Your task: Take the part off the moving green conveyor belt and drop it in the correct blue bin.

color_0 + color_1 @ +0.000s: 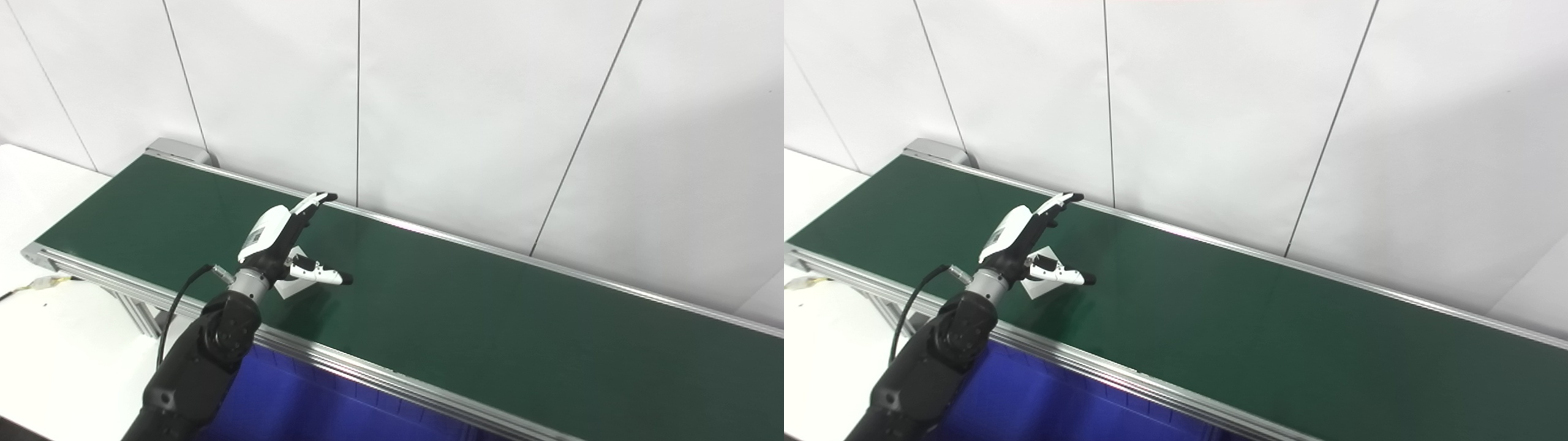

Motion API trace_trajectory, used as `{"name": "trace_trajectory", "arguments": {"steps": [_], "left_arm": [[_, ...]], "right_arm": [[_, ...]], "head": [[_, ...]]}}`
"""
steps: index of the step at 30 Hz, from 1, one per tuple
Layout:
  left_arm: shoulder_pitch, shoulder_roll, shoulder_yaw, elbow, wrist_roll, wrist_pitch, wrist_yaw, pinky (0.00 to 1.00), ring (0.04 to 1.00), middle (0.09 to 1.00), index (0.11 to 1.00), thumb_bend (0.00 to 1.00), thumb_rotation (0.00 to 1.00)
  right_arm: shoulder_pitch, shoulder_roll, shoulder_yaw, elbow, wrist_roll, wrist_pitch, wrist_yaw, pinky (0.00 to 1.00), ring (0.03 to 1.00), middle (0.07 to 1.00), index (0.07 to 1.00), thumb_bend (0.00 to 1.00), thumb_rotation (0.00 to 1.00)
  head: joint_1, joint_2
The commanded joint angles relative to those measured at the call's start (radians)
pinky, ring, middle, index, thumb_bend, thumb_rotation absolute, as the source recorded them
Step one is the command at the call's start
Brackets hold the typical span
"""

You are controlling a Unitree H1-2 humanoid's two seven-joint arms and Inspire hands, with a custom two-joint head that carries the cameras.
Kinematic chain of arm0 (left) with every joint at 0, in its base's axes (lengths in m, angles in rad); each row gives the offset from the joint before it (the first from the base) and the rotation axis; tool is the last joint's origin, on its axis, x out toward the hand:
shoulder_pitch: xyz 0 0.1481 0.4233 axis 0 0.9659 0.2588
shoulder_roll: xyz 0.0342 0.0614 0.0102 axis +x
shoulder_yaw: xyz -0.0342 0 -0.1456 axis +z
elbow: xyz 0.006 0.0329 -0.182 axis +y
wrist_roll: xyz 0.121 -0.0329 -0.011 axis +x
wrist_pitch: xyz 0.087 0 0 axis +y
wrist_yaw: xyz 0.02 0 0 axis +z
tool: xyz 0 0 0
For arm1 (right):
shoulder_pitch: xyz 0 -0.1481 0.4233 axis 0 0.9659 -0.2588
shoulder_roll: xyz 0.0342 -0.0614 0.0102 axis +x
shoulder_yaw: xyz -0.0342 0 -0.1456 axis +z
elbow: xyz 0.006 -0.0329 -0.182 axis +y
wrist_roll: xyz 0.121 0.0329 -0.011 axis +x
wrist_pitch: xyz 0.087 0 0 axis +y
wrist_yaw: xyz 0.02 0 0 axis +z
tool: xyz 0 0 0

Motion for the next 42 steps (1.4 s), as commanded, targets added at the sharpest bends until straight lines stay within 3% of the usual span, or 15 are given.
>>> {"name": "trace_trajectory", "arguments": {"steps": [1, 9, 15, 21, 24, 27, 28, 30, 31, 36, 42], "left_arm": [[-0.060, 0.037, -0.012, 0.018, 0.029, 0.003, 0.040, 0.79, 0.897, 0.964, 0.898, 0.85, 0.21], [-0.070, 0.058, -0.084, 0.096, 0.109, 0.064, 0.057, 0.87, 0.927, 0.971, 0.895, 0.89, 0.22], [-0.077, 0.059, -0.138, 0.175, 0.143, 0.100, 0.073, 0.86, 0.964, 0.990, 0.902, 0.88, 0.18], [-0.069, 0.058, -0.186, 0.170, 0.163, 0.159, 0.059, 0.92, 0.990, 1.000, 0.898, 0.84, 0.13], [-0.058, 0.054, -0.217, 0.157, 0.188, 0.189, 0.064, 0.84, 0.932, 0.969, 0.868, 0.83, 0.09], [-0.047, 0.040, -0.220, 0.137, 0.168, 0.203, 0.060, 0.65, 0.760, 0.837, 0.786, 0.78, 0.01], [-0.045, 0.033, -0.213, 0.132, 0.147, 0.204, 0.052, 0.57, 0.685, 0.761, 0.735, 0.75, 0.01], [-0.042, 0.024, -0.206, 0.127, 0.124, 0.196, 0.052, 0.34, 0.443, 0.480, 0.557, 0.56, 0.00], [-0.041, 0.023, -0.206, 0.125, 0.121, 0.193, 0.055, 0.30, 0.394, 0.439, 0.535, 0.53, 0.00], [-0.031, 0.028, -0.218, 0.113, 0.125, 0.143, 0.103, 0.29, 0.390, 0.436, 0.512, 0.52, 0.00], [-0.027, 0.035, -0.216, 0.091, 0.107, 0.154, 0.075, 0.27, 0.367, 0.424, 0.517, 0.52, 0.00]], "right_arm": [[0.001, 0.005, 0.000, -0.021, 0.001, -0.057, 0.006, 1.00, 0.977, 0.965, 1.000, 0.69, 0.22], [0.006, 0.003, 0.001, -0.028, 0.010, -0.060, 0.007, 1.00, 0.975, 0.961, 1.000, 0.67, 0.18], [0.012, 0.002, -0.002, -0.033, 0.016, -0.055, 0.010, 1.00, 0.974, 0.963, 1.000, 0.68, 0.21], [0.016, 0.002, -0.005, -0.035, 0.021, -0.057, 0.007, 1.00, 0.965, 0.961, 1.000, 0.69, 0.23], [0.019, 0.003, -0.007, -0.041, 0.020, -0.053, 0.007, 1.00, 0.976, 0.960, 1.000, 0.70, 0.24], [0.021, 0.003, -0.005, -0.044, 0.028, -0.051, 0.011, 1.00, 0.965, 0.960, 1.000, 0.69, 0.24], [0.023, 0.004, -0.005, -0.047, 0.028, -0.047, 0.012, 1.00, 0.972, 0.962, 1.000, 0.69, 0.24], [0.024, 0.005, -0.006, -0.047, 0.017, -0.048, 0.007, 1.00, 0.981, 0.961, 1.000, 0.69, 0.26], [0.024, 0.005, -0.007, -0.046, 0.011, -0.051, 0.003, 1.00, 0.977, 0.958, 1.000, 0.69, 0.26], [0.024, 0.009, -0.007, -0.047, 0.021, -0.055, 0.004, 1.00, 0.948, 0.951, 1.000, 0.70, 0.27], [0.024, 0.010, -0.006, -0.042, 0.013, -0.061, -0.001, 1.00, 0.970, 0.949, 1.000, 0.69, 0.30]], "head": [[0.001, 0.002], [0.000, 0.008], [-0.003, 0.010], [-0.002, 0.016], [0.000, 0.019], [-0.001, 0.021], [-0.002, 0.022], [-0.004, 0.024], [-0.004, 0.024], [-0.004, 0.028], [-0.006, 0.032]]}}
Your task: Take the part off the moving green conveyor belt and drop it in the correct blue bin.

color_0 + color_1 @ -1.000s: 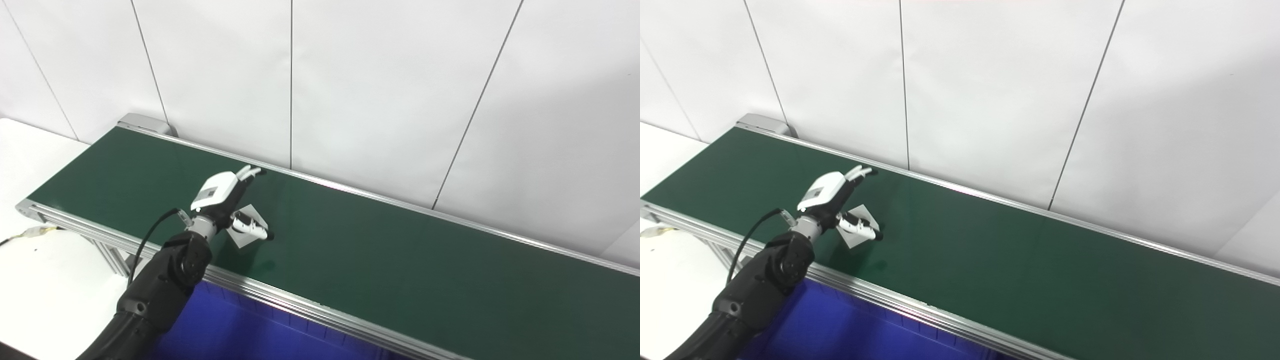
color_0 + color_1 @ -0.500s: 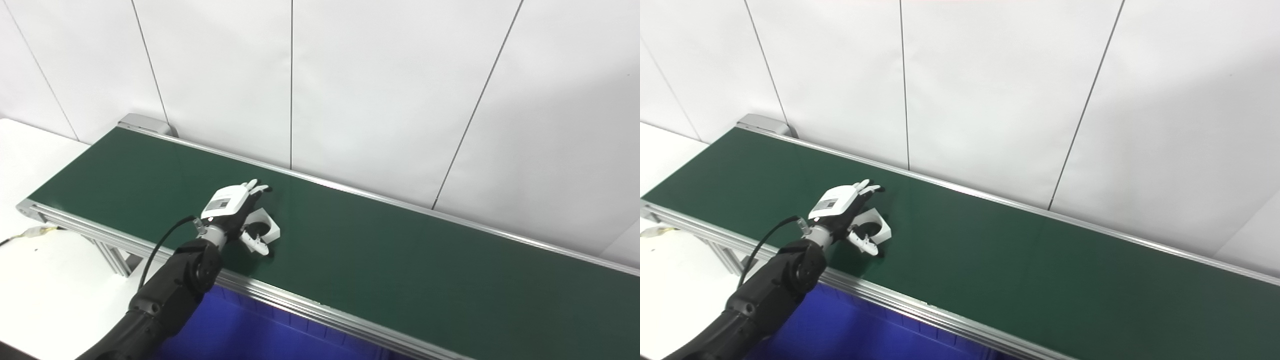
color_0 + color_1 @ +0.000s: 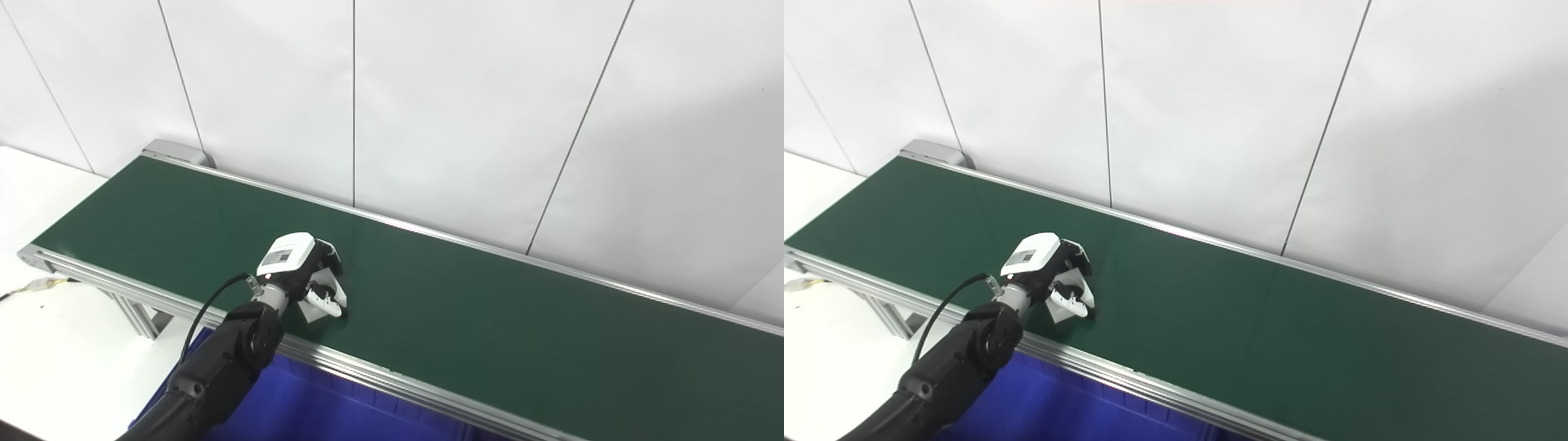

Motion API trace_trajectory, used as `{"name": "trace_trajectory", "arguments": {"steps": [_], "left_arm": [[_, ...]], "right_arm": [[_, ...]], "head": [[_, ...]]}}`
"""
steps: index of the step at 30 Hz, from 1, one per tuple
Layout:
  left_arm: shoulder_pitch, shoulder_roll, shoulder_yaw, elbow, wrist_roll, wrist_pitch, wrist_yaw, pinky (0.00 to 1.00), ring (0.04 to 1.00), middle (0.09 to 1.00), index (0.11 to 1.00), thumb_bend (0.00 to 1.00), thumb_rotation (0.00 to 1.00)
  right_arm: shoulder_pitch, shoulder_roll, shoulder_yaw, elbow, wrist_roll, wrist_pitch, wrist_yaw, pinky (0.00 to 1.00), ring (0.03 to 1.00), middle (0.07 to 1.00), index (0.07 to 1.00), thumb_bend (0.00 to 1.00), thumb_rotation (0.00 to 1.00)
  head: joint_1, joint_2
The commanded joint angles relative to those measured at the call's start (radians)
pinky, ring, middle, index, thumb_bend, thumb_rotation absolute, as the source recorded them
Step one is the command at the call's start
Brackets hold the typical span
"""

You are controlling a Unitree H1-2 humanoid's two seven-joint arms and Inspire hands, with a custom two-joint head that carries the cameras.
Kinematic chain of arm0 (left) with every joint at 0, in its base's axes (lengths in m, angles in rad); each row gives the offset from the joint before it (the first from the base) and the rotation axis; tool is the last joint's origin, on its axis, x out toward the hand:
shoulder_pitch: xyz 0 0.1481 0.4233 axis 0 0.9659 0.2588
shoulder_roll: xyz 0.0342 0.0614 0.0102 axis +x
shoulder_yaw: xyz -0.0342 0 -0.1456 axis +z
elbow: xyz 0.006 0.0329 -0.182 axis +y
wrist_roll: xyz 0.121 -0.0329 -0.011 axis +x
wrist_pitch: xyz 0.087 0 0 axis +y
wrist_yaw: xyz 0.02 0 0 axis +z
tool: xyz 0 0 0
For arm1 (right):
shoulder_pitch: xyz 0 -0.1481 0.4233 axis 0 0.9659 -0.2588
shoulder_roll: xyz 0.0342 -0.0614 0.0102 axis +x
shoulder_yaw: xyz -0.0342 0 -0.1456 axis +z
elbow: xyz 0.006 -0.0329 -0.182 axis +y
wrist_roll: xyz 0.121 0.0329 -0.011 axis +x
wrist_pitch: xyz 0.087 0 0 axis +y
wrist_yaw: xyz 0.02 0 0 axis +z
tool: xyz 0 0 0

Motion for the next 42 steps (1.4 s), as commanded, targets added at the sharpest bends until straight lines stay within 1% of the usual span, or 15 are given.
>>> {"name": "trace_trajectory", "arguments": {"steps": [1, 6, 9, 13, 16, 17, 18, 19, 22, 26, 33, 34, 39, 40, 42], "left_arm": [[-0.002, 0.027, 0.010, -0.019, -0.005, 0.007, -0.015, 0.27, 0.367, 0.425, 0.517, 0.52, 0.00], [0.022, 0.036, 0.027, -0.077, -0.033, -0.018, -0.018, 0.29, 0.384, 0.432, 0.514, 0.52, 0.00], [0.047, 0.031, 0.052, -0.135, -0.062, -0.039, -0.007, 0.29, 0.373, 0.420, 0.515, 0.52, 0.00], [0.110, 0.014, 0.099, -0.308, -0.156, -0.058, -0.052, 0.27, 0.352, 0.402, 0.514, 0.51, 0.00], [0.145, 0.008, 0.117, -0.403, -0.194, -0.089, -0.069, 0.25, 0.318, 0.393, 0.512, 0.51, 0.00], [0.155, 0.007, 0.118, -0.435, -0.198, -0.093, -0.073, 0.23, 0.301, 0.389, 0.509, 0.51, 0.00], [0.165, 0.006, 0.122, -0.465, -0.209, -0.094, -0.082, 0.23, 0.297, 0.388, 0.508, 0.51, 0.00], [0.170, 0.005, 0.125, -0.482, -0.216, -0.094, -0.089, 0.23, 0.297, 0.388, 0.508, 0.51, 0.00], [0.195, 0.004, 0.135, -0.544, -0.275, -0.115, -0.125, 0.27, 0.335, 0.405, 0.515, 0.51, 0.00], [0.226, 0.014, 0.139, -0.551, -0.321, -0.189, -0.150, 0.30, 0.365, 0.431, 0.512, 0.51, 0.00], [0.286, 0.014, 0.138, -0.480, -0.401, -0.387, -0.173, 0.32, 0.372, 0.438, 0.517, 0.51, 0.00], [0.292, 0.012, 0.137, -0.470, -0.409, -0.405, -0.177, 0.32, 0.375, 0.441, 0.517, 0.51, 0.00], [0.333, 0.008, 0.117, -0.443, -0.426, -0.459, -0.216, 0.34, 0.392, 0.450, 0.515, 0.51, 0.00], [0.340, 0.010, 0.114, -0.446, -0.400, -0.463, -0.214, 0.34, 0.392, 0.446, 0.516, 0.51, 0.00], [0.354, 0.011, 0.106, -0.449, -0.332, -0.479, -0.198, 0.27, 0.333, 0.428, 0.515, 0.51, 0.00]], "right_arm": [[0.003, 0.007, -0.001, -0.025, 0.003, -0.061, 0.000, 1.00, 0.972, 0.948, 1.000, 0.69, 0.30], [0.005, 0.014, -0.002, -0.030, -0.010, -0.059, -0.008, 1.00, 0.953, 0.943, 0.997, 0.69, 0.32], [0.007, 0.018, 0.000, -0.036, -0.011, -0.060, -0.008, 1.00, 0.940, 0.941, 0.993, 0.70, 0.32], [0.013, 0.024, 0.003, -0.049, -0.020, -0.062, -0.009, 0.99, 0.945, 0.936, 0.985, 0.71, 0.31], [0.017, 0.030, 0.005, -0.056, -0.021, -0.062, -0.008, 0.94, 0.909, 0.927, 0.974, 0.73, 0.32], [0.018, 0.032, 0.006, -0.058, -0.022, -0.061, -0.009, 0.89, 0.888, 0.924, 0.969, 0.74, 0.32], [0.019, 0.035, 0.007, -0.062, -0.030, -0.062, -0.014, 0.89, 0.884, 0.920, 0.964, 0.75, 0.33], [0.019, 0.036, 0.008, -0.064, -0.035, -0.062, -0.017, 0.89, 0.885, 0.914, 0.959, 0.76, 0.34], [0.021, 0.043, 0.012, -0.075, -0.053, -0.063, -0.022, 0.86, 0.890, 0.901, 0.948, 0.79, 0.36], [0.022, 0.056, 0.014, -0.096, -0.104, -0.062, -0.033, 0.86, 0.879, 0.888, 0.940, 0.79, 0.36], [0.029, 0.089, 0.017, -0.148, -0.125, -0.009, -0.037, 0.85, 0.853, 0.865, 0.912, 0.84, 0.35], [0.029, 0.092, 0.018, -0.153, -0.125, -0.002, -0.036, 0.85, 0.852, 0.862, 0.908, 0.85, 0.35], [0.021, 0.107, 0.019, -0.174, -0.153, 0.025, -0.037, 0.83, 0.844, 0.856, 0.902, 0.85, 0.37], [0.021, 0.110, 0.020, -0.180, -0.150, 0.032, -0.035, 0.84, 0.848, 0.855, 0.902, 0.86, 0.37], [0.019, 0.113, 0.023, -0.187, -0.137, 0.042, -0.029, 0.85, 0.856, 0.856, 0.903, 0.87, 0.37]], "head": [[-0.002, 0.003], [-0.012, 0.011], [-0.043, 0.027], [-0.096, 0.051], [-0.148, 0.076], [-0.148, 0.076], [-0.177, 0.095], [-0.177, 0.095], [-0.238, 0.133], [-0.306, 0.162], [-0.395, 0.220], [-0.395, 0.220], [-0.442, 0.278], [-0.452, 0.290], [-0.459, 0.298]]}}
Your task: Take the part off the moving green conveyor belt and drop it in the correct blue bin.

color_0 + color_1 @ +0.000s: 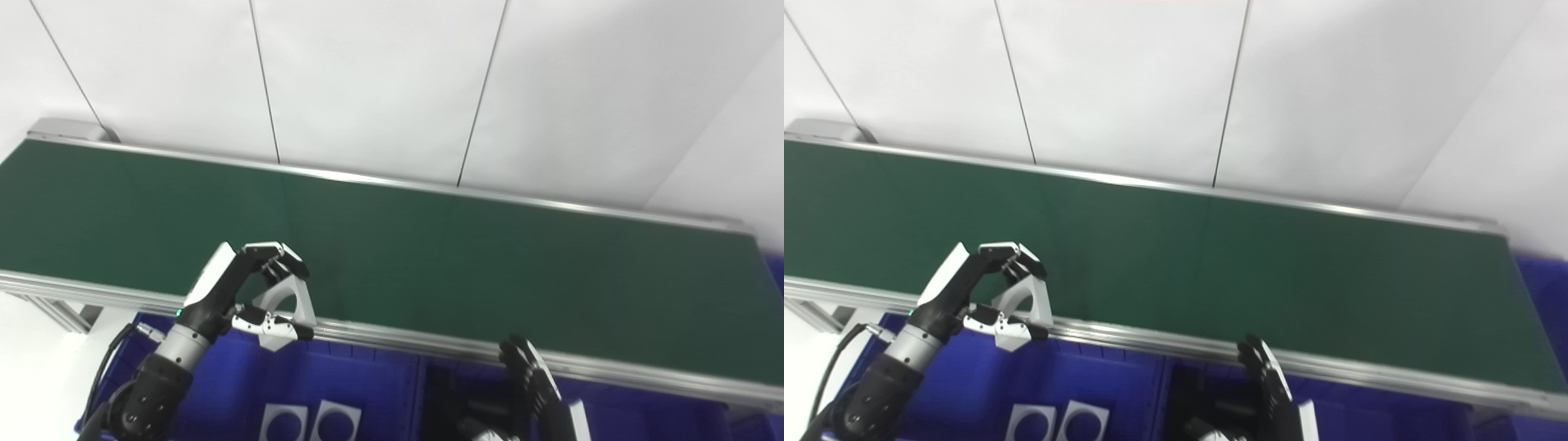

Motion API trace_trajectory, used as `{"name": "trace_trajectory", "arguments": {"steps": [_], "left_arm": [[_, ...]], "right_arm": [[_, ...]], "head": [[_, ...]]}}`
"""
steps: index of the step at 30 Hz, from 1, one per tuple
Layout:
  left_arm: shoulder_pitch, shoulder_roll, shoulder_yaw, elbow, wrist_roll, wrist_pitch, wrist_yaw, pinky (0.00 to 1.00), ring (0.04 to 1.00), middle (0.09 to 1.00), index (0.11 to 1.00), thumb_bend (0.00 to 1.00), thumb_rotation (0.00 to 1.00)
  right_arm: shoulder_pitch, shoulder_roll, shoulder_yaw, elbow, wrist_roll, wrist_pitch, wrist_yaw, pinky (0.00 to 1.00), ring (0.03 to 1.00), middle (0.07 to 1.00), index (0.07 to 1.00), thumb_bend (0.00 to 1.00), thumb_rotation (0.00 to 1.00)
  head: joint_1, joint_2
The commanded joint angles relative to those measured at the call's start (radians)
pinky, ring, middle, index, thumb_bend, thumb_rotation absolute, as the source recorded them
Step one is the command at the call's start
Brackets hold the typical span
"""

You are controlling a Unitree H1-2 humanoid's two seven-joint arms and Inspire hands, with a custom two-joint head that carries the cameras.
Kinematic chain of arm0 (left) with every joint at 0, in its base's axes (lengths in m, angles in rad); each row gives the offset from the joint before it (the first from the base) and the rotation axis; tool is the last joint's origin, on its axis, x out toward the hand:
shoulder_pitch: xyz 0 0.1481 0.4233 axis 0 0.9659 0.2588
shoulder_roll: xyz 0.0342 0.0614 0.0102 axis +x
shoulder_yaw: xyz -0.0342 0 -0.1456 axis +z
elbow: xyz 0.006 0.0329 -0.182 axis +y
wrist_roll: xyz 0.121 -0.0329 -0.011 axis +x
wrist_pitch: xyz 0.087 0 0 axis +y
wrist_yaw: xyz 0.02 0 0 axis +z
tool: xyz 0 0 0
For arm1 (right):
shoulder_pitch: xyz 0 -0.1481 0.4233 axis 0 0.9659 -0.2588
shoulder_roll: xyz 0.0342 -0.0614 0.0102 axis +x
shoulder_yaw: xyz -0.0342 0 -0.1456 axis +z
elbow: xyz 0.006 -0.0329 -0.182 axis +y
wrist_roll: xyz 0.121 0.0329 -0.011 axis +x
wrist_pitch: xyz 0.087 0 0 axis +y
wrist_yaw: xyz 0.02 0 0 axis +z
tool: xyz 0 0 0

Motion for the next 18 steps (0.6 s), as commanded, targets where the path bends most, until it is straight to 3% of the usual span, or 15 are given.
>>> {"name": "trace_trajectory", "arguments": {"steps": [1, 5, 10, 15, 18], "left_arm": [[-0.006, 0.010, -0.004, -0.022, 0.027, -0.054, 0.006, 0.25, 0.322, 0.424, 0.514, 0.51, 0.00], [0.017, 0.005, -0.026, -0.020, -0.047, -0.067, -0.052, 0.32, 0.377, 0.446, 0.508, 0.51, 0.00], [0.046, 0.012, -0.059, -0.050, -0.069, -0.020, -0.127, 0.33, 0.382, 0.445, 0.508, 0.51, 0.00], [0.056, 0.026, -0.095, -0.089, -0.039, 0.065, -0.204, 0.33, 0.387, 0.444, 0.506, 0.52, 0.00], [0.051, 0.041, -0.126, -0.122, 0.000, 0.160, -0.268, 0.33, 0.386, 0.431, 0.506, 0.51, 0.00]], "right_arm": [[-0.003, 0.012, 0.006, -0.043, 0.012, 0.013, 0.003, 0.85, 0.857, 0.856, 0.903, 0.87, 0.37], [-0.008, 0.015, 0.007, -0.051, 0.002, 0.023, 0.002, 0.86, 0.846, 0.850, 0.902, 0.87, 0.37], [-0.013, 0.011, 0.008, -0.055, 0.003, 0.017, 0.004, 0.85, 0.836, 0.848, 0.901, 0.86, 0.36], [-0.010, 0.010, 0.007, -0.064, -0.001, 0.021, 0.003, 0.84, 0.834, 0.845, 0.898, 0.86, 0.36], [-0.009, 0.010, 0.004, -0.067, -0.029, 0.017, -0.005, 0.81, 0.828, 0.847, 0.897, 0.85, 0.38]], "head": [[-0.009, 0.011], [-0.014, 0.023], [-0.010, 0.039], [-0.002, 0.044], [0.000, 0.046]]}}
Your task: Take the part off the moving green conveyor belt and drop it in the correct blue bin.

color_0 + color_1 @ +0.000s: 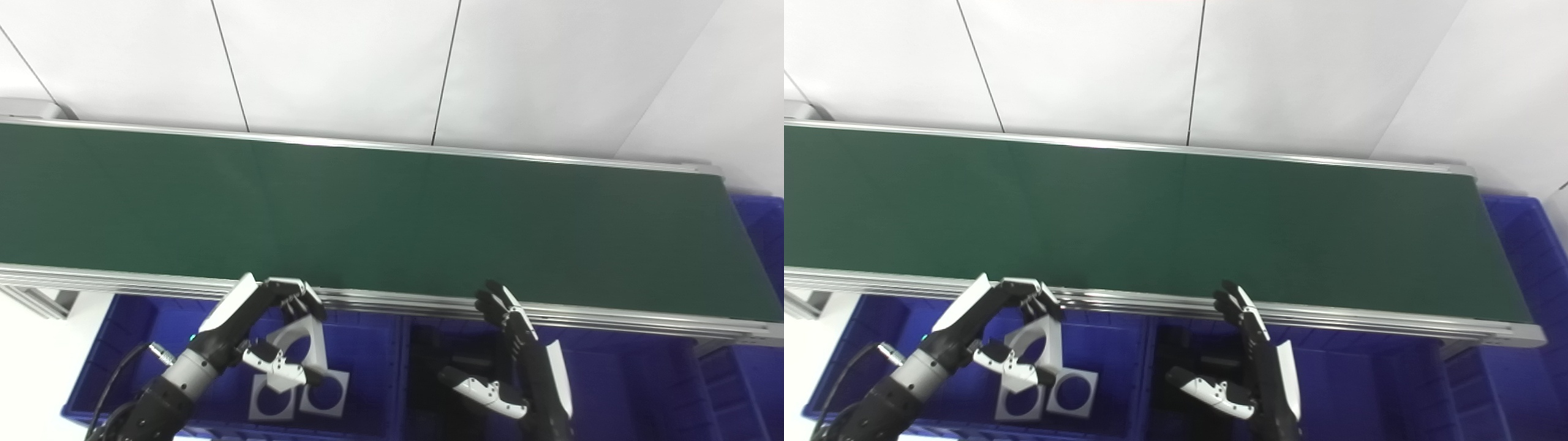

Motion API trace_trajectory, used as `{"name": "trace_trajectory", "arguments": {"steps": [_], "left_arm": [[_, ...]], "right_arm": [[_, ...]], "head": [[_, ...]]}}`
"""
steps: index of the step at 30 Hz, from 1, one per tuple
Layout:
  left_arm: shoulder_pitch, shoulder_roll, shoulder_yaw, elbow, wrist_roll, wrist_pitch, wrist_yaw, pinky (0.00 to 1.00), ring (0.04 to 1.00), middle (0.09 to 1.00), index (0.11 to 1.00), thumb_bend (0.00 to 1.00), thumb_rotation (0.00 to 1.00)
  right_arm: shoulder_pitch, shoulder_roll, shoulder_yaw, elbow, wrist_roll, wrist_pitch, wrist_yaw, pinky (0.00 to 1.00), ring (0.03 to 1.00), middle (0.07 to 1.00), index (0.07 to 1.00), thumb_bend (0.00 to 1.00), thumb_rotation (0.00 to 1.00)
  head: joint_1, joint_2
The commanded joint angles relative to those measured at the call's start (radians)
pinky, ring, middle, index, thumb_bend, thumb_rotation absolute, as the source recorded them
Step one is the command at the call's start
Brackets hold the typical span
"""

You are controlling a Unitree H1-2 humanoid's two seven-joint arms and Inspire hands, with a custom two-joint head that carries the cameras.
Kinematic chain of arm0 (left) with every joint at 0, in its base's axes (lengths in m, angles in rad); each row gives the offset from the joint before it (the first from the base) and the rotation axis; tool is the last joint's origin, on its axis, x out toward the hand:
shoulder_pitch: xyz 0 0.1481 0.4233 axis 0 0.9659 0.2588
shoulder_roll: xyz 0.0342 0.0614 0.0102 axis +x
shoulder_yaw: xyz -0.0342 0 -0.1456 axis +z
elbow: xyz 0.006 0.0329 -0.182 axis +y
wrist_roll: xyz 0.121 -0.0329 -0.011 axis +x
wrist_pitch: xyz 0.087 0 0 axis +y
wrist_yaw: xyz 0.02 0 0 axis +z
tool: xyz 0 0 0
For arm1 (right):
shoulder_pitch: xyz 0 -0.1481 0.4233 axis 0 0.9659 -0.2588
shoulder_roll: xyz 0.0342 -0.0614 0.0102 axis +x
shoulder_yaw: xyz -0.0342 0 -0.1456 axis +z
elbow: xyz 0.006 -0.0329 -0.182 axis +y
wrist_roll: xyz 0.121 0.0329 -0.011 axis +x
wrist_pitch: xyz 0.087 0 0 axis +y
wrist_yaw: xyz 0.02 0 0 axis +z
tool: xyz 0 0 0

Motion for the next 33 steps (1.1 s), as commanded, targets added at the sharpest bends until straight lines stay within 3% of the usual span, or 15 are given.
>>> {"name": "trace_trajectory", "arguments": {"steps": [1, 5, 10, 12, 14, 15, 17, 18, 19, 22, 29, 33], "left_arm": [[-0.019, 0.022, -0.012, -0.048, 0.021, 0.057, -0.042, 0.32, 0.384, 0.425, 0.506, 0.51, 0.00], [-0.040, 0.032, -0.049, -0.046, 0.068, 0.109, -0.091, 0.34, 0.401, 0.425, 0.507, 0.51, 0.00], [-0.057, 0.029, -0.073, -0.043, 0.138, 0.159, -0.104, 0.37, 0.392, 0.455, 0.536, 0.50, 0.00], [-0.059, 0.030, -0.077, -0.040, 0.167, 0.153, -0.091, 0.39, 0.392, 0.457, 0.544, 0.49, 0.00], [-0.059, 0.031, -0.080, -0.033, 0.201, 0.138, -0.072, 0.47, 0.424, 0.501, 0.518, 0.50, 0.00], [-0.061, 0.035, -0.084, -0.033, 0.225, 0.138, -0.067, 0.53, 0.569, 0.619, 0.506, 0.50, 0.02], [-0.061, 0.038, -0.087, -0.037, 0.249, 0.143, -0.067, 0.61, 0.693, 0.725, 0.500, 0.51, 0.04], [-0.059, 0.039, -0.085, -0.043, 0.254, 0.146, -0.070, 0.63, 0.728, 0.755, 0.646, 0.62, 0.04], [-0.058, 0.041, -0.084, -0.048, 0.258, 0.144, -0.071, 0.65, 0.752, 0.776, 0.707, 0.67, 0.07], [-0.055, 0.048, -0.083, -0.060, 0.268, 0.137, -0.075, 0.71, 0.813, 0.840, 0.806, 0.77, 0.21], [-0.028, 0.037, -0.055, -0.113, 0.196, 0.147, -0.086, 0.74, 0.859, 0.906, 0.867, 0.86, 0.33], [0.009, 0.004, -0.026, -0.137, 0.005, 0.127, -0.101, 0.77, 0.858, 0.886, 0.846, 0.88, 0.31]], "right_arm": [[0.004, 0.007, 0.001, -0.041, -0.012, 0.000, -0.007, 0.81, 0.827, 0.847, 0.898, 0.85, 0.38], [0.004, 0.002, 0.003, -0.039, 0.003, -0.009, -0.001, 0.82, 0.831, 0.851, 0.902, 0.85, 0.38], [0.008, 0.004, 0.004, -0.045, 0.008, -0.002, -0.001, 0.82, 0.832, 0.852, 0.901, 0.85, 0.37], [0.007, 0.006, 0.002, -0.044, -0.002, -0.005, -0.006, 0.82, 0.828, 0.848, 0.898, 0.86, 0.37], [0.006, 0.007, 0.001, -0.043, -0.012, -0.006, -0.009, 0.81, 0.824, 0.846, 0.895, 0.86, 0.39], [0.005, 0.007, 0.001, -0.042, -0.013, -0.006, -0.009, 0.80, 0.823, 0.847, 0.896, 0.86, 0.39], [0.005, 0.007, 0.003, -0.041, -0.011, -0.006, -0.008, 0.81, 0.824, 0.849, 0.899, 0.86, 0.39], [0.005, 0.008, 0.003, -0.040, -0.011, -0.007, -0.008, 0.81, 0.824, 0.848, 0.900, 0.86, 0.39], [0.005, 0.007, 0.003, -0.039, -0.012, -0.009, -0.009, 0.81, 0.822, 0.847, 0.899, 0.86, 0.39], [0.006, 0.010, 0.004, -0.040, -0.014, -0.009, -0.010, 0.81, 0.827, 0.848, 0.898, 0.86, 0.39], [0.014, 0.015, 0.008, -0.045, 0.010, 0.002, -0.005, 0.84, 0.840, 0.844, 0.895, 0.87, 0.38], [0.016, 0.009, 0.008, -0.039, -0.028, -0.012, -0.012, 0.81, 0.829, 0.851, 0.900, 0.86, 0.40]], "head": [[0.004, 0.003], [0.011, 0.003], [0.015, 0.002], [0.014, 0.004], [0.014, 0.003], [0.015, 0.003], [0.015, 0.002], [0.014, 0.001], [0.013, 0.000], [0.011, -0.001], [-0.003, -0.005], [-0.022, -0.019]]}}
